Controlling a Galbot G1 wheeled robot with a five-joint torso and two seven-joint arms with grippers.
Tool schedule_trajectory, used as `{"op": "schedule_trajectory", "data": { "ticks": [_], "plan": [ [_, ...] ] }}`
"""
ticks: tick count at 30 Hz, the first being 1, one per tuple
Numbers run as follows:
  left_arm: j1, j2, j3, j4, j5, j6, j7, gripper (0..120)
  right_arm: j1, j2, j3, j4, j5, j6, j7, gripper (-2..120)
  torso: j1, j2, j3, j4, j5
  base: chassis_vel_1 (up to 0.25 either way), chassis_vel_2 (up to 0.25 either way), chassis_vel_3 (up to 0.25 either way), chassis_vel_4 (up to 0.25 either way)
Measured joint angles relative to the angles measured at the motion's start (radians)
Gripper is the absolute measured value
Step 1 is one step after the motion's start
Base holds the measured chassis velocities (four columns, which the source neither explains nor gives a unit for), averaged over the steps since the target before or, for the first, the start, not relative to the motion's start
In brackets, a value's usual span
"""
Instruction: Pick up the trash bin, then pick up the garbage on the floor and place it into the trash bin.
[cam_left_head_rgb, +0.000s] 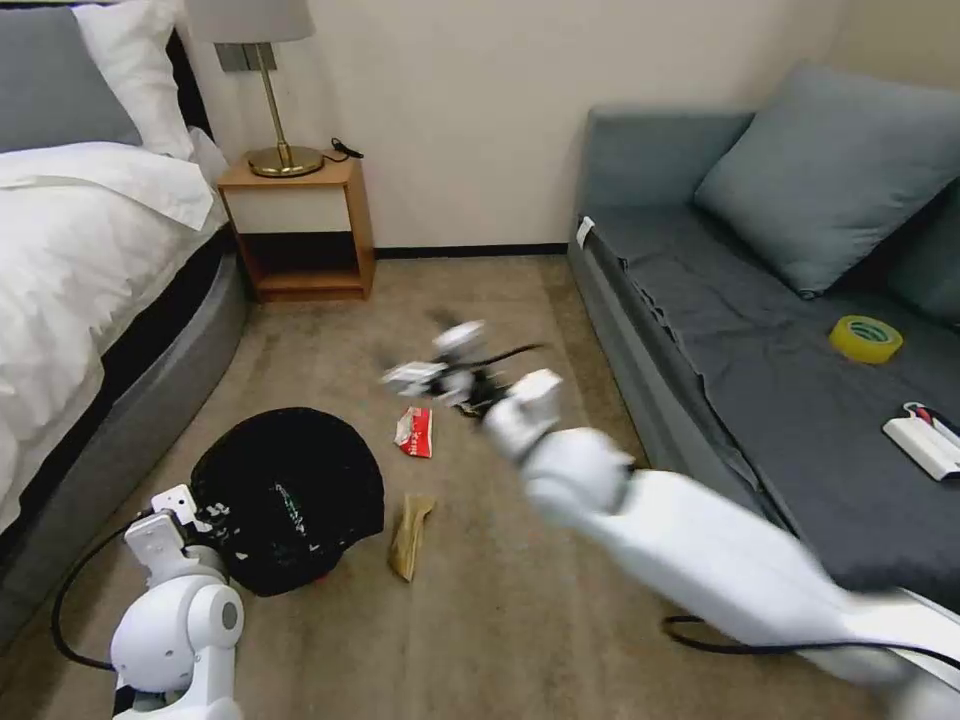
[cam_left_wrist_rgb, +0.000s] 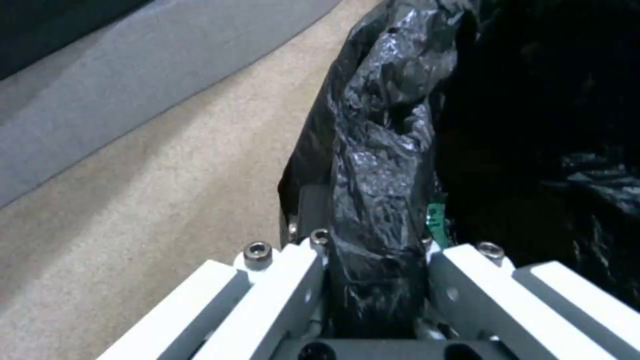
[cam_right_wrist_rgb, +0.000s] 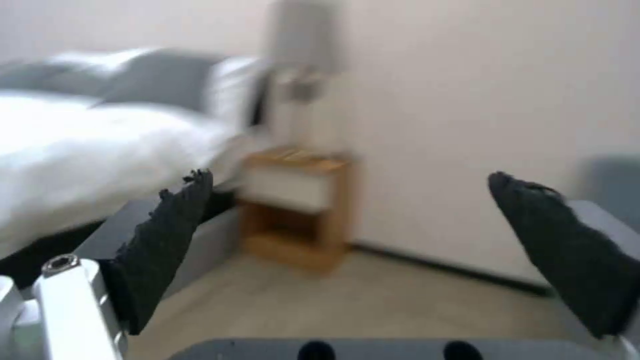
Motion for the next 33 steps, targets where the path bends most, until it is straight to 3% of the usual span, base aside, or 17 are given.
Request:
{"op": "schedule_trajectory", "data": {
  "ticks": [1,3,5,6,9,11,15,24,33],
  "plan": [
    [0.0,0.0,0.0,0.0,0.0,0.0,0.0,3,0.0,0.0,0.0,0.0,0.0,0.0,0.0,100,0.0,0.0,0.0,0.0,0.0,0.0,0.0,0.0,0.0],
    [0.002,-0.002,-0.005,0.004,0.002,-0.004,0.002,3,-0.184,-0.005,0.181,0.084,-0.05,-0.025,0.027,100,0.0,0.0,0.0,-0.0004,0.0004,0.0,0.0,0.0,0.0],
    [0.003,-0.003,-0.008,0.004,0.004,-0.006,0.003,3,-0.306,0.025,0.297,0.14,-0.091,-0.026,0.036,100,0.0,0.0,0.0,-0.0001,0.0,0.0,0.0,0.0,0.0],
    [0.003,-0.003,-0.008,0.004,0.004,-0.006,0.003,3,-0.306,0.025,0.297,0.14,-0.091,-0.026,0.036,100,0.0,0.0,0.0,-0.0001,0.0,0.0,0.0,0.0,0.0],
    [0.003,-0.004,-0.011,0.003,0.005,-0.008,0.004,3,-0.47,0.117,0.401,0.209,-0.167,-0.006,0.041,100,0.0,0.0,0.0,0.0004,-0.0003,0.0,0.0,0.0,0.0],
    [0.003,-0.003,-0.012,0.002,0.005,-0.009,0.004,3,-0.512,0.148,0.414,0.224,-0.184,-0.001,0.043,100,0.0,0.0,0.0,0.0002,-0.0002,0.0,0.0,0.0,0.0],
    [0.011,-0.001,-0.017,-0.003,0.006,-0.012,0.006,3,-0.685,0.289,0.432,0.248,-0.325,0.06,0.025,100,0.0,0.0,0.0,0.0002,-0.0005,0.0,0.0,0.0,0.0],
    [0.032,-0.007,-0.024,-0.022,0.007,-0.017,0.006,3,-0.756,0.339,0.367,0.212,-0.443,0.14,-0.036,100,0.0,0.0,0.0,0.0004,-0.0006,0.0,0.0,0.0,0.0],
    [0.042,-0.009,-0.03,-0.034,0.007,-0.018,0.007,3,-0.747,0.337,0.339,0.19,-0.449,0.172,-0.062,100,0.0,0.0,0.0,0.0004,-0.0004,0.0,0.0,0.0,0.0]
  ]
}}
